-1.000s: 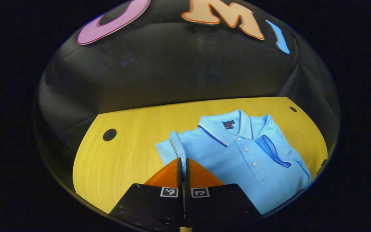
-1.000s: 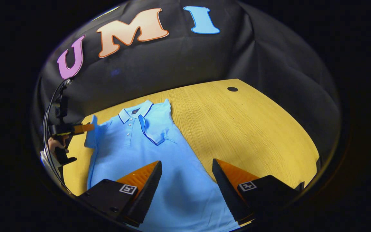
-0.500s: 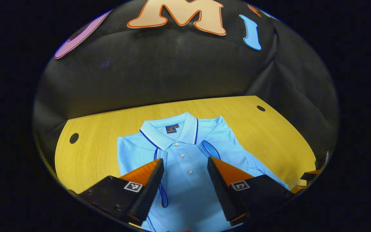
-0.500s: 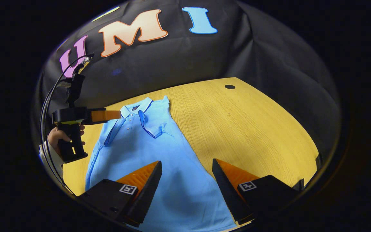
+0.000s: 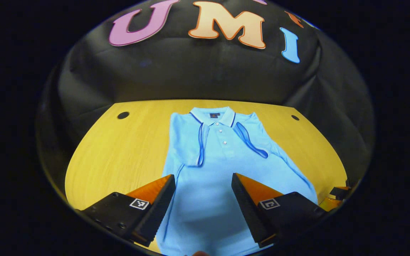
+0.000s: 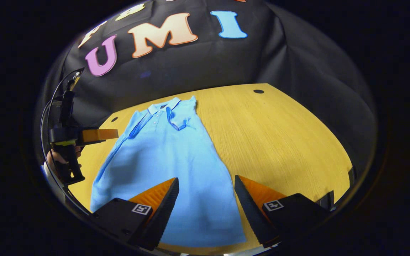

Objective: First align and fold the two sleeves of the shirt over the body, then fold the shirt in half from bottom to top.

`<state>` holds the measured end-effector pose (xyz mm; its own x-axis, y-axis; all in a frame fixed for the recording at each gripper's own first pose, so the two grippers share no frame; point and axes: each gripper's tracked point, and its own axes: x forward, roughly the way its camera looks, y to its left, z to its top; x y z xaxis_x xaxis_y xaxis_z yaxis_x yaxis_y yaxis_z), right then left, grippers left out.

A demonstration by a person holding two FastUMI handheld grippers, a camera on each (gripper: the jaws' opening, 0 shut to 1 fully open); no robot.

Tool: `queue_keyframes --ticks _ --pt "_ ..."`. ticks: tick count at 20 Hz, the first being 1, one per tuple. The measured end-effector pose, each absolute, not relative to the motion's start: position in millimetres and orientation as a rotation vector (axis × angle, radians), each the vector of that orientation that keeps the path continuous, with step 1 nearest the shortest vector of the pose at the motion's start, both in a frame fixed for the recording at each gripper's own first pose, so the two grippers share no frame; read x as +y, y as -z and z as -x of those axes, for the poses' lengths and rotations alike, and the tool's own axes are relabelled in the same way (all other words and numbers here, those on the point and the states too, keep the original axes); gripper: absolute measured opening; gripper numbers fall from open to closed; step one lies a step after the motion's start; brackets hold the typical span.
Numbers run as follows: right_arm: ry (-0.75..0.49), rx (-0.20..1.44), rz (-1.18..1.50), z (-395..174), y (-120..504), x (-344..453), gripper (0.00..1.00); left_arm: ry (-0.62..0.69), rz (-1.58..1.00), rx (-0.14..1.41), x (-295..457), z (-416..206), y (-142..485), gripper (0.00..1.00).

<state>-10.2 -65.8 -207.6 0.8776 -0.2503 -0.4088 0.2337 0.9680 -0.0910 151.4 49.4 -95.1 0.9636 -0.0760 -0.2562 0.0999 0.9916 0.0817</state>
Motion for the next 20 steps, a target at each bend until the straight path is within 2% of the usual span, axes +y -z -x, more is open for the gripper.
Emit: queue_keyframes --ticks 2,3,4,5,6,7,8,10,11,12,13,14,15,16,17,18,19,20 --pt "0.211 0.456 0.061 27.7 222.2 -63.5 0.98 0.023 -0.078 0.277 67.9 -109.3 120.6 0.96" --pt "0.197 0.463 0.066 36.8 230.0 -61.4 0.93 -0.01 -0.067 0.289 75.9 -89.9 134.5 0.96" --pt "0.185 0.469 0.074 46.4 235.4 -61.1 0.98 -0.036 -0.058 0.3 82.3 -70.8 148.8 0.96" --pt "0.173 0.478 0.08 54.7 241.6 -61.1 0.98 -0.06 -0.052 0.313 89.2 -52.7 163.3 0.96" --pt "0.16 0.487 0.082 61.8 248.7 -59.3 0.93 -0.082 -0.05 0.326 95.1 -36.7 176.9 0.96" --pt "0.153 0.494 0.091 68.2 253.9 -60.2 0.93 -0.097 -0.045 0.333 98.6 -23.2 188.5 0.96" --pt "0.148 0.497 0.103 74.2 259.3 -61.5 0.98 -0.104 -0.039 0.34 100.1 -11.7 199.1 0.96" --pt "0.15 0.503 0.119 84.0 267.8 -66.1 0.98 -0.119 -0.041 0.353 102.0 7.6 217.3 0.96" --pt "0.148 0.505 0.123 86.4 271.3 -66.6 0.98 -0.123 -0.045 0.36 102.5 13.5 225.8 0.96" --pt "0.145 0.508 0.124 88.0 276.4 -66.7 0.93 -0.127 -0.051 0.368 103.7 18.9 233.9 0.96" --pt "0.142 0.518 0.129 90.1 280.1 -66.4 0.98 -0.13 -0.055 0.371 103.5 22.4 240.0 0.96" --pt "0.138 0.508 0.139 90.9 278.3 -65.4 0.98 -0.133 -0.061 0.378 102.2 25.1 247.2 0.96" --pt "0.133 0.506 0.147 91.0 278.2 -63.4 0.94 -0.138 -0.069 0.382 102.6 27.8 252.2 0.96" --pt "0.129 0.513 0.152 90.6 283.1 -61.7 0.98 -0.141 -0.073 0.354 102.9 26.9 247.9 0.95" --pt "0.129 0.512 0.174 90.5 283.9 -60.9 0.93 -0.142 -0.068 0.36 102.0 25.8 249.4 0.94" --pt "0.128 0.507 0.195 91.1 284.8 -60.0 0.99 -0.139 -0.056 0.363 101.0 27.1 252.2 0.93" --pt "0.126 0.508 0.219 92.1 286.7 -58.8 0.93 -0.129 -0.039 0.352 97.8 25.1 251.2 0.95" --pt "0.117 0.499 0.226 90.4 285.2 -57.8 0.93 -0.129 -0.038 0.356 96.9 24.8 253.8 0.94"
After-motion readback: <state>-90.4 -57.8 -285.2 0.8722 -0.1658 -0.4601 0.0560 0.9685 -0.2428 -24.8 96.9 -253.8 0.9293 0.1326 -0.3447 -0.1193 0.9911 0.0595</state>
